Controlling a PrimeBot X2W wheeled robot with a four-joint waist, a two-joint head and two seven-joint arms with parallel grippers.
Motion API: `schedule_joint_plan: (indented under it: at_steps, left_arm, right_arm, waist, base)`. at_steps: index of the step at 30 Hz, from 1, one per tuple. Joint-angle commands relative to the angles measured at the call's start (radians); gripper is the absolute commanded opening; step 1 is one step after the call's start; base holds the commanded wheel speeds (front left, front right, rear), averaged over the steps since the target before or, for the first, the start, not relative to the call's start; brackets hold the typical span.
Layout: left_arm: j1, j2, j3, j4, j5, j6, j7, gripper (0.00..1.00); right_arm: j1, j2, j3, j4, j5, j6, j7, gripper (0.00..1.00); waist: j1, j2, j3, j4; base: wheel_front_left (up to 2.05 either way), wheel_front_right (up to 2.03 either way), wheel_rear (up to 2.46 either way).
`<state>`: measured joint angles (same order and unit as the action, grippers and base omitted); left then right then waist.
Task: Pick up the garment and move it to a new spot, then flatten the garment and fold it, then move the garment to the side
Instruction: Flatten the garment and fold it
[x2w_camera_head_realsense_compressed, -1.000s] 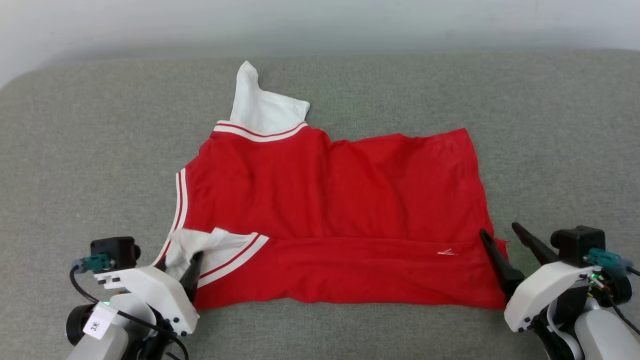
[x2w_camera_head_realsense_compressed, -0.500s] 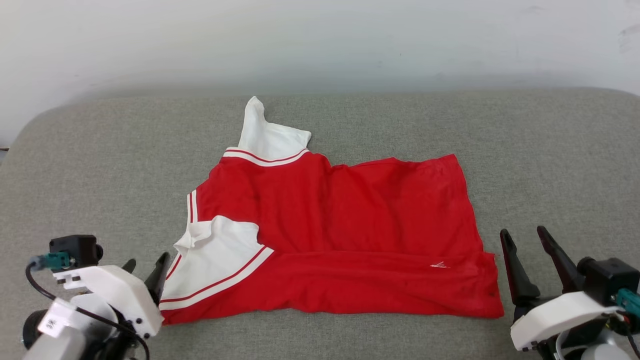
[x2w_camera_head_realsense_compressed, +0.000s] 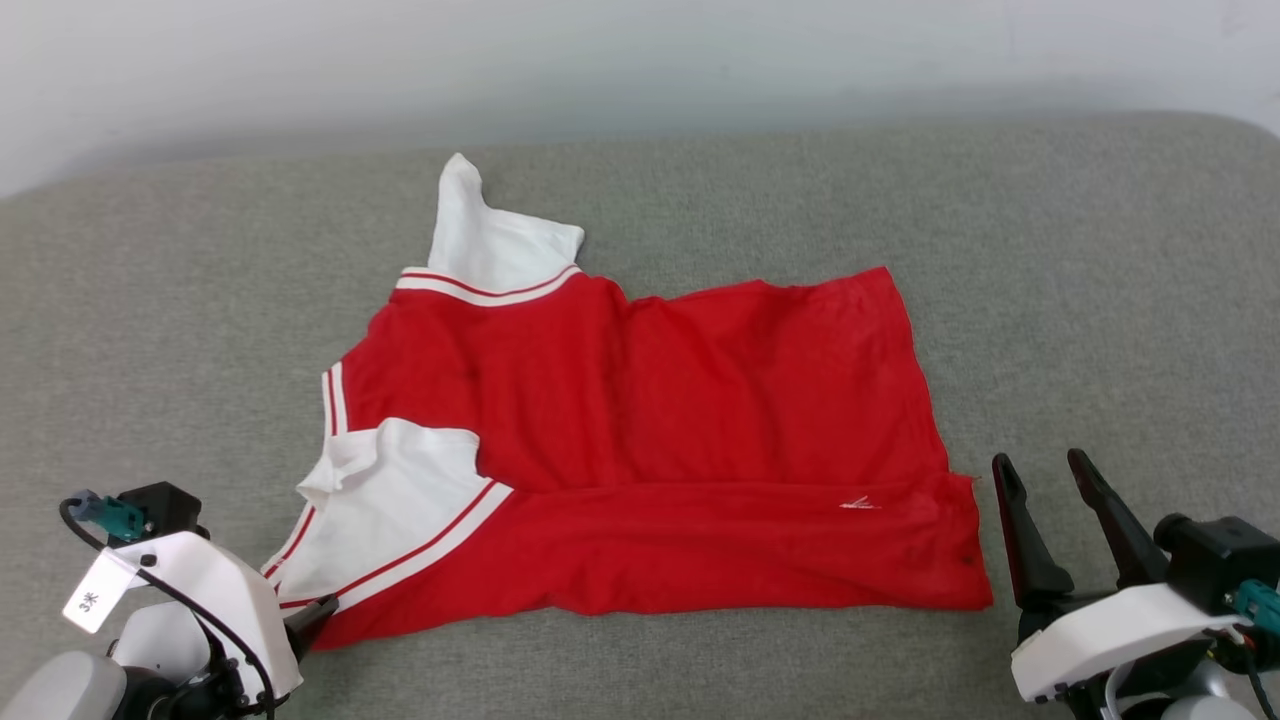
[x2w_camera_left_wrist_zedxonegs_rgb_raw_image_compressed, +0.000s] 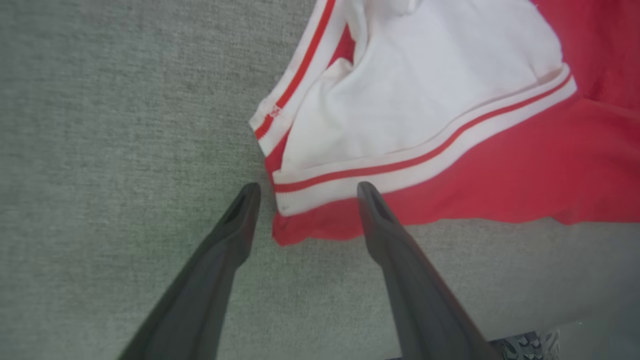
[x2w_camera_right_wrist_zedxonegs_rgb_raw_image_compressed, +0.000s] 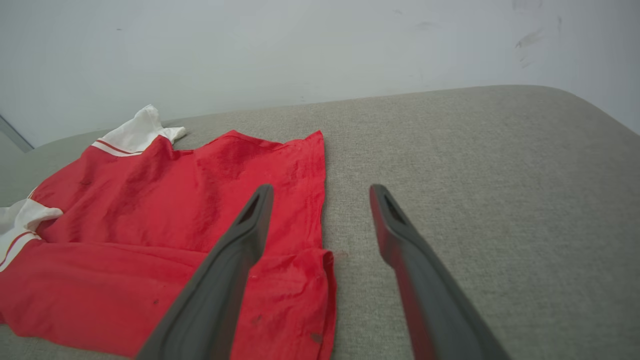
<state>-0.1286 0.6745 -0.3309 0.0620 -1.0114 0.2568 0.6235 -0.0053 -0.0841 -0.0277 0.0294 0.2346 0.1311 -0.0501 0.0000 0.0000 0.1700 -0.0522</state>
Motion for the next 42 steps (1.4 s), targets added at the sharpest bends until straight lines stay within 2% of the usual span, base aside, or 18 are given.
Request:
schedule_joint_plan:
  at_steps: [1,8,9,10,11,12,14,19,28,34,41,42]
  left_arm:
    - [-0.015,-0.011,-0.003,0.013,-0.002,0.006,0.006,1.0]
    - [-0.016,-0.049,-0.041,0.078,-0.016,0.013,0.042,1.0]
    - [-0.013,-0.062,-0.05,0.088,-0.019,0.011,0.048,0.91]
    - [-0.009,-0.074,-0.056,0.096,-0.027,0.005,0.049,0.45]
    - [-0.008,-0.086,-0.061,0.101,-0.028,-0.002,0.042,0.11]
    - [-0.007,-0.1,-0.063,0.108,-0.032,-0.007,0.037,0.0]
    - [-0.006,-0.119,-0.061,0.114,-0.045,-0.019,0.024,0.0]
    - [0.001,-0.104,-0.035,0.095,-0.037,-0.032,-0.02,0.0]
    - [0.018,-0.044,-0.008,-0.066,0.028,0.019,-0.079,0.0]
    - [0.0,-0.033,-0.022,-0.171,0.073,0.053,-0.082,0.0]
    - [-0.019,-0.046,-0.043,-0.211,0.095,0.064,-0.084,0.0]
    - [-0.019,-0.049,-0.044,-0.211,0.096,0.063,-0.087,0.0]
  right_arm:
    - [-0.021,0.004,0.0,0.003,0.008,-0.001,0.003,1.0]
    - [-0.04,-0.002,-0.003,0.031,0.043,-0.001,0.004,1.0]
    - [-0.043,-0.005,-0.005,0.034,0.053,-0.001,0.004,1.0]
    - [-0.047,-0.013,-0.01,0.038,0.061,-0.001,0.007,1.0]
    - [-0.049,-0.018,-0.013,0.042,0.075,-0.001,0.015,1.0]
    - [-0.053,-0.028,-0.014,0.046,0.087,-0.001,0.022,1.0]
    - [-0.053,-0.049,-0.013,0.053,0.121,-0.001,0.054,1.0]
    - [-0.038,-0.118,-0.015,0.046,0.178,-0.001,0.21,1.0]
    - [-0.054,-0.218,0.04,-0.001,0.26,-0.001,0.572,1.0]
    - [-0.1,-0.234,0.114,0.014,0.298,-0.001,0.677,1.0]
    - [-0.099,-0.207,0.191,0.11,0.341,0.0,0.747,1.0]
    - [-0.097,-0.204,0.201,0.122,0.35,0.0,0.754,0.61]
  waist:
    - [0.0,0.0,0.028,-0.017]
    - [0.0,0.0,0.066,-0.036]
    - [0.0,0.0,0.069,-0.037]
    - [0.0,0.0,0.073,-0.039]
    - [0.0,0.0,0.075,-0.039]
    - [0.0,0.0,0.076,-0.039]
    - [0.0,0.0,0.075,-0.037]
    - [0.0,0.0,0.055,-0.024]
    - [0.0,0.0,0.042,0.01]
    - [0.0,0.0,0.077,0.043]
    - [0.0,0.0,0.103,0.073]
    - [0.0,0.0,0.104,0.075]
  base:
    - [0.0,0.0,0.0]
    - [0.0,0.0,0.0]
    - [0.0,0.0,0.0]
    - [0.0,0.0,0.0]
    - [0.0,0.0,0.0]
    - [0.0,0.0,0.0]
    - [0.0,0.0,0.0]
    - [0.0,0.0,0.0]
    - [0.0,0.0,0.0]
    - [0.0,0.0,0.0]
    - [0.0,0.0,0.0]
    - [0.0,0.0,0.0]
